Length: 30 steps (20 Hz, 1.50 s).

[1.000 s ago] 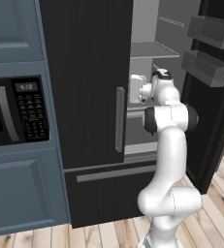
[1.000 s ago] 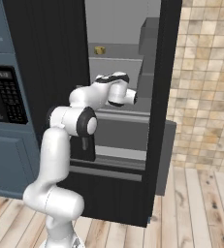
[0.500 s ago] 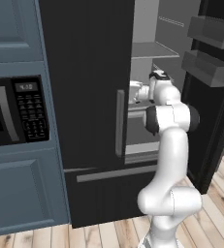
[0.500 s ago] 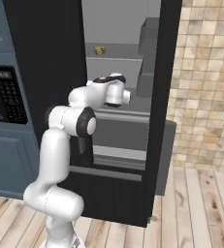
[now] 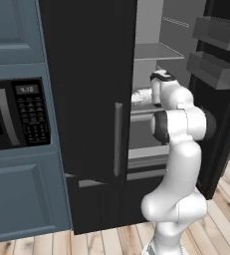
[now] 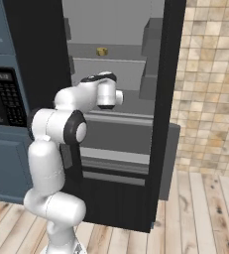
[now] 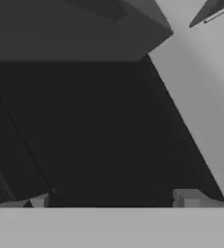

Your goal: Retrieve the sausage and cheese from the fridge and place them on the cutting board on the counter.

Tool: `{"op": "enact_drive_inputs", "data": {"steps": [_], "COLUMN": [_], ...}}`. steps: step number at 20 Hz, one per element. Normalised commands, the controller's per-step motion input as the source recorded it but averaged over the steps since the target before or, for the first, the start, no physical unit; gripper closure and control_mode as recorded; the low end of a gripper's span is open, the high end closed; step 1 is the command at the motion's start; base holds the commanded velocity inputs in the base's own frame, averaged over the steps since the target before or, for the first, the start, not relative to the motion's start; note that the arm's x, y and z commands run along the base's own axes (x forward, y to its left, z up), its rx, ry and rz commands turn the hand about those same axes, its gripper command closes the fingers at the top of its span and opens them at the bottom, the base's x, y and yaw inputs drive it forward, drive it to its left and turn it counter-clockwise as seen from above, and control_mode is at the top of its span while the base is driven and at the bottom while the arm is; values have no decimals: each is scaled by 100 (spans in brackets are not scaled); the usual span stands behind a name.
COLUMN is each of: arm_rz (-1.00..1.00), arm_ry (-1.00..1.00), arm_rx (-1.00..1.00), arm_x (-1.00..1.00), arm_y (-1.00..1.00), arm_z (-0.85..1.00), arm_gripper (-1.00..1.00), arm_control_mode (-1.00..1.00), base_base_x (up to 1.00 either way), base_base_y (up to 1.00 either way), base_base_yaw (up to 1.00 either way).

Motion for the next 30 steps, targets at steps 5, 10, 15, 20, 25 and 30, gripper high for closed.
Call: {"op": "enact_drive_inputs", "data": {"steps": [5, 10, 15, 20, 25, 30], "arm_rz": [7, 6, 0, -1, -7, -5], "arm_ry": [-49, -44, -35, -18, 0, 0], "arm_rx": [-5, 0, 0, 4, 15, 11], "arm_x": [-100, -100, -100, -93, -34, -9], "arm_y": [86, 86, 94, 49, 32, 74], "arm_z": [32, 43, 33, 29, 1, 0], "arm_gripper": [-100, -100, -100, -100, -100, -100], "arm_control_mode": [-100, -100, -100, -100, -100, -100], "base_base_x": [0, 0, 0, 0, 0, 0], "base_base_y": [0, 0, 0, 0, 0, 0], "base_base_yaw": [0, 0, 0, 0, 0, 0]}}
